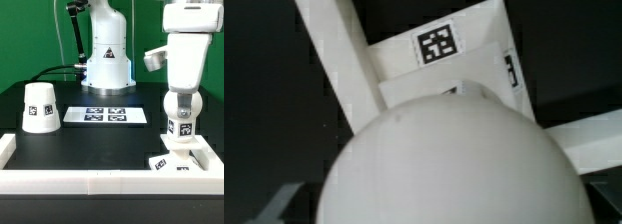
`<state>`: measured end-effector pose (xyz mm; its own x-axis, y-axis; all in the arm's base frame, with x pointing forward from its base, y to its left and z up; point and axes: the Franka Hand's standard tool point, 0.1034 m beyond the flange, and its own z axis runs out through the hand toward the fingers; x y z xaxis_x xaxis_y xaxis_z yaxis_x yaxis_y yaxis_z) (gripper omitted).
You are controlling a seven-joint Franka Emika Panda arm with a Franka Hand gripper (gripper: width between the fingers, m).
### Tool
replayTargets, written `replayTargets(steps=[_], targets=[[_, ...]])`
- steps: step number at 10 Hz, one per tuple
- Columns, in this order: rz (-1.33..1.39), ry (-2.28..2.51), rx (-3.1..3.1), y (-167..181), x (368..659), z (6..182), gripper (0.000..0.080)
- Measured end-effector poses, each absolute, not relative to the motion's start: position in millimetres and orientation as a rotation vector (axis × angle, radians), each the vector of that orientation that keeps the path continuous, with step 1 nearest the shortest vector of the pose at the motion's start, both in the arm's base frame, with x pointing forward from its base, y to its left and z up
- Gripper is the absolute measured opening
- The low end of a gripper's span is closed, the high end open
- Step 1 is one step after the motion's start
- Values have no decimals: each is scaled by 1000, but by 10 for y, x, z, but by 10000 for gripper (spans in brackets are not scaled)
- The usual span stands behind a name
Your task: Assemble lamp
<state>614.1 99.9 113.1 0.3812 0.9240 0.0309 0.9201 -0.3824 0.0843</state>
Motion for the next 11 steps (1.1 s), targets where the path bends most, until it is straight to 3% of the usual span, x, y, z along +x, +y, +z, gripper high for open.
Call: replayTargets(steps=[6,11], targets=[[114,722,3036,1058,6165,1162,577],[121,268,3115,993,6187,1165,579]])
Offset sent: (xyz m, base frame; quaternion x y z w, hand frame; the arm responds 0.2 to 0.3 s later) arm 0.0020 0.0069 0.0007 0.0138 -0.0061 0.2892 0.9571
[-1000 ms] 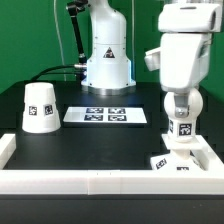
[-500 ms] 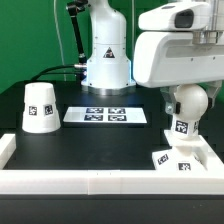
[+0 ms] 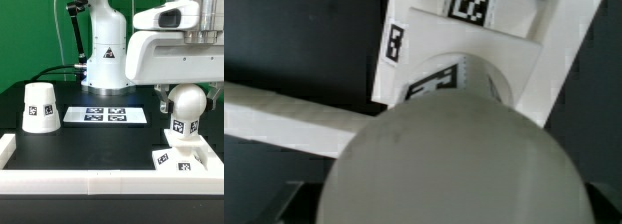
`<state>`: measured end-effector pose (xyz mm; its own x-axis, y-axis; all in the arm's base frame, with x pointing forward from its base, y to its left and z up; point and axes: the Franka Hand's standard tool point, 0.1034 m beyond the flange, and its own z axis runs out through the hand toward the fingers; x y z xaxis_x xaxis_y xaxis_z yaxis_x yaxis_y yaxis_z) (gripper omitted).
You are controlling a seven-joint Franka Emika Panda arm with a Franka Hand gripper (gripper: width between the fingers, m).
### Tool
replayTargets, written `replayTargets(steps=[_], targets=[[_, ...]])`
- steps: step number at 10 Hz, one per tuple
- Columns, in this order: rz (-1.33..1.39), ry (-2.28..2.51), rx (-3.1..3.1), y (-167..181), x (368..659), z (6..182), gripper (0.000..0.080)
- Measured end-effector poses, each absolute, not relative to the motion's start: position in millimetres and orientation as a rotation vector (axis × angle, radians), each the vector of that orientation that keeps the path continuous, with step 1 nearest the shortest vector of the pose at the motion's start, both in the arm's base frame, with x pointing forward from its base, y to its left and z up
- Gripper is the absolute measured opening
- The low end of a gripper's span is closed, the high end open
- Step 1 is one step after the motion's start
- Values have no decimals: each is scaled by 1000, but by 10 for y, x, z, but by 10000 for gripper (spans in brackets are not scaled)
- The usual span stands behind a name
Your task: Assemble lamp
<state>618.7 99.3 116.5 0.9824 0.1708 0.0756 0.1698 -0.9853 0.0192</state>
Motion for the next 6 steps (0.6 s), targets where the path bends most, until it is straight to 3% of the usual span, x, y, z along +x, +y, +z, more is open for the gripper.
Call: replayTargets(steps=[6], targets=[[98,-599,3088,940,6114,1140,579]])
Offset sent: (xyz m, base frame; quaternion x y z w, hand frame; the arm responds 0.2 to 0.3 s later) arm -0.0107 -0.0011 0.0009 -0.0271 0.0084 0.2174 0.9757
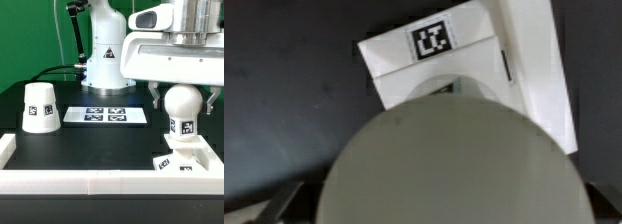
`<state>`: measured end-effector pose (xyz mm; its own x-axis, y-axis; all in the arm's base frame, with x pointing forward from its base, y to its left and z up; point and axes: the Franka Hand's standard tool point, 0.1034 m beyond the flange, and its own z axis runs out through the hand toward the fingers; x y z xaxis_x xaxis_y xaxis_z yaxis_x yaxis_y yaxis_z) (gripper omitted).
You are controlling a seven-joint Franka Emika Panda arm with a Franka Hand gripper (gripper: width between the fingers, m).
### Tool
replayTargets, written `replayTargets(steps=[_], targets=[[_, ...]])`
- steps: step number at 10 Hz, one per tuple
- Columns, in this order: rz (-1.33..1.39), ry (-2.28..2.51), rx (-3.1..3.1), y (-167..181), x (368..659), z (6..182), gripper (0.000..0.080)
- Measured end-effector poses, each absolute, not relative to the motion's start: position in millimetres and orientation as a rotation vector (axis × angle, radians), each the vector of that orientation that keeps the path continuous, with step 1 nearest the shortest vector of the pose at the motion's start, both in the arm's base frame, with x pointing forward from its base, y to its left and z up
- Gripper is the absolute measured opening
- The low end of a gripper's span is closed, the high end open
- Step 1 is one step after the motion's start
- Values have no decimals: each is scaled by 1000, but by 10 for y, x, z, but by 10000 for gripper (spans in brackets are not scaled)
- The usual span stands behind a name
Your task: Assemble lamp
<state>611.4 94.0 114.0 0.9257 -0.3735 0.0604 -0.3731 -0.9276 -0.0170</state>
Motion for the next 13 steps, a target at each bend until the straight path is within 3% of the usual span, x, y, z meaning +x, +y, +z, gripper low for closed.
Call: replayTargets(steps=[5,9,13], targets=[[-73,1030,-2944,925,6100,1131,579],[97,1653,-2561,940,6062,1108,579],[129,1855,-2406,982,6051,1103,579]])
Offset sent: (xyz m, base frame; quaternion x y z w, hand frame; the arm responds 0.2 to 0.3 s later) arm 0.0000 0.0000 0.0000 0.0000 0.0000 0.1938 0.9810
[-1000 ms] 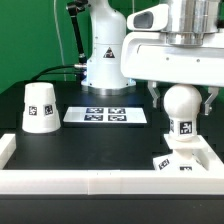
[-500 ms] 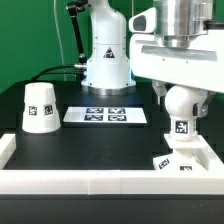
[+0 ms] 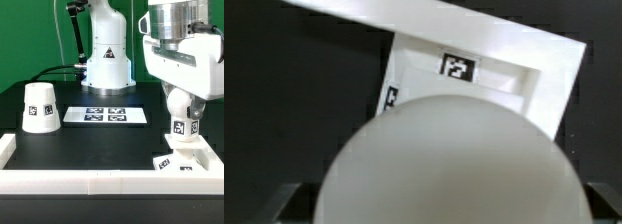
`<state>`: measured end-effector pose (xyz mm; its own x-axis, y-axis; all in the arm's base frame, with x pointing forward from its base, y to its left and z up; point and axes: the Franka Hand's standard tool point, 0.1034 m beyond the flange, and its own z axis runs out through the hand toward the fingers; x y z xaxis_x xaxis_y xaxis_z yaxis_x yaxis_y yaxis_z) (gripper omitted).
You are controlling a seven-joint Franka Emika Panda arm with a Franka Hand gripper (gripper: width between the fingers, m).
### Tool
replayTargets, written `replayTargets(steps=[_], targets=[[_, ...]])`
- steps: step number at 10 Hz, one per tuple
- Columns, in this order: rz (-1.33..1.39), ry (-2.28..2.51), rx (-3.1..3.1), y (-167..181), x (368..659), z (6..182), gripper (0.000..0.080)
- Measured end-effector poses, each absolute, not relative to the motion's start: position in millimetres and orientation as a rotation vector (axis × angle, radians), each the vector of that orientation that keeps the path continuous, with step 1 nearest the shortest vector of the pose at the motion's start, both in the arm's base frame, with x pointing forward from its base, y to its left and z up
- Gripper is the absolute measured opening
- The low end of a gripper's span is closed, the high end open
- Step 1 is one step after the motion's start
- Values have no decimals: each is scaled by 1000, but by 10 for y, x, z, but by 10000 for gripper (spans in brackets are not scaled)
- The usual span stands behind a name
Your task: Assemble lamp
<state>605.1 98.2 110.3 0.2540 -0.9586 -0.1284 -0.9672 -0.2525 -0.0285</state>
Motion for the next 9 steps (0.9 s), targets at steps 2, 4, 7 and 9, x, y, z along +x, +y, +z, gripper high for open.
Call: replayTargets(steps=[2,4,7,9], targets=[[111,1699,-2522,1006,6047,1106,646],[96,1531,-2624,1105,6041,1131,698],[39,1006,-2850,1163,6049,1176,699],[28,743,-2932,1116,5998,1173,699]])
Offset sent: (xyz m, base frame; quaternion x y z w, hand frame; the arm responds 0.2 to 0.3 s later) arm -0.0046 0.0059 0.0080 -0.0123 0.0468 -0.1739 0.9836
